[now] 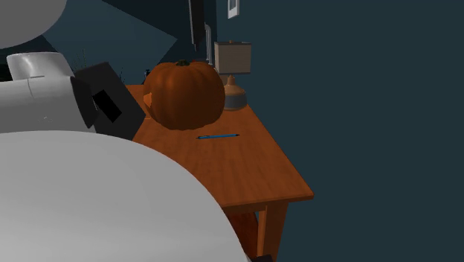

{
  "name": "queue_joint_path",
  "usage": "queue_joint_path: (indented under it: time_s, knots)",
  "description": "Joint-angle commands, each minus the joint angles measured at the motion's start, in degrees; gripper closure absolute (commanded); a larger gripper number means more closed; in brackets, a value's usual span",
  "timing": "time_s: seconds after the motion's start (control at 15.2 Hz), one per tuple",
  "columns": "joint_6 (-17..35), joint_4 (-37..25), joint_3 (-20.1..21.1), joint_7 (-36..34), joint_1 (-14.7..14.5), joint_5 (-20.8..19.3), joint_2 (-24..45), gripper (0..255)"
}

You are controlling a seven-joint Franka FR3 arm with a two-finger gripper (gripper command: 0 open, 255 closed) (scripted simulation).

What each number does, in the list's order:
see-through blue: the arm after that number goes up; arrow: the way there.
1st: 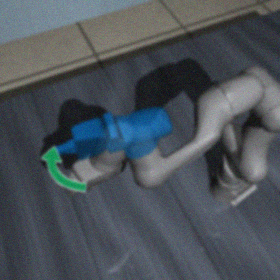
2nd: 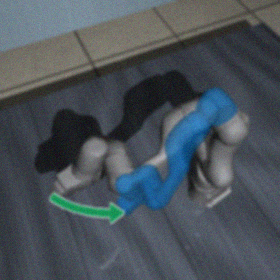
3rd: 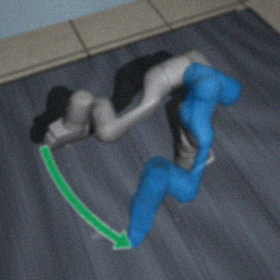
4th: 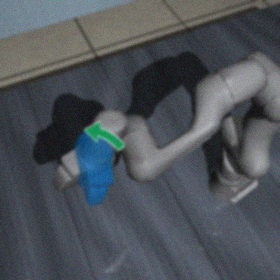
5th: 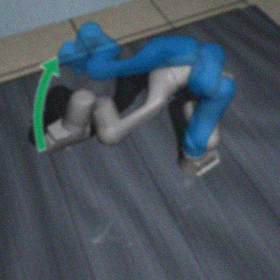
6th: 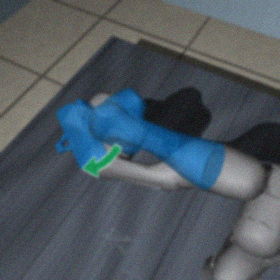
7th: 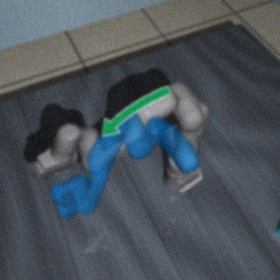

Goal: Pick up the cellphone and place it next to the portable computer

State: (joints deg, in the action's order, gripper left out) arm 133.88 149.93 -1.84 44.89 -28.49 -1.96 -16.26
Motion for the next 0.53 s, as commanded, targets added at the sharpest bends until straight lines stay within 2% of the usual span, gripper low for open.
queue_joint_path:
  time_s: [0.0,0.13,0.4,0.46]
  knots:
    - [-0.1,0.1,0.0,0.0,0.0,0.0,0.0,0]
    - [0.2,0.0,0.1,-0.1,-0.1,0.0,0.3,0]
    - [-8.3,-3.7,0.2,-0.1,-0.1,0.1,-4.4,0]
    - [-8.3,-3.8,0.2,-0.1,-0.1,0.1,-4.4,0]
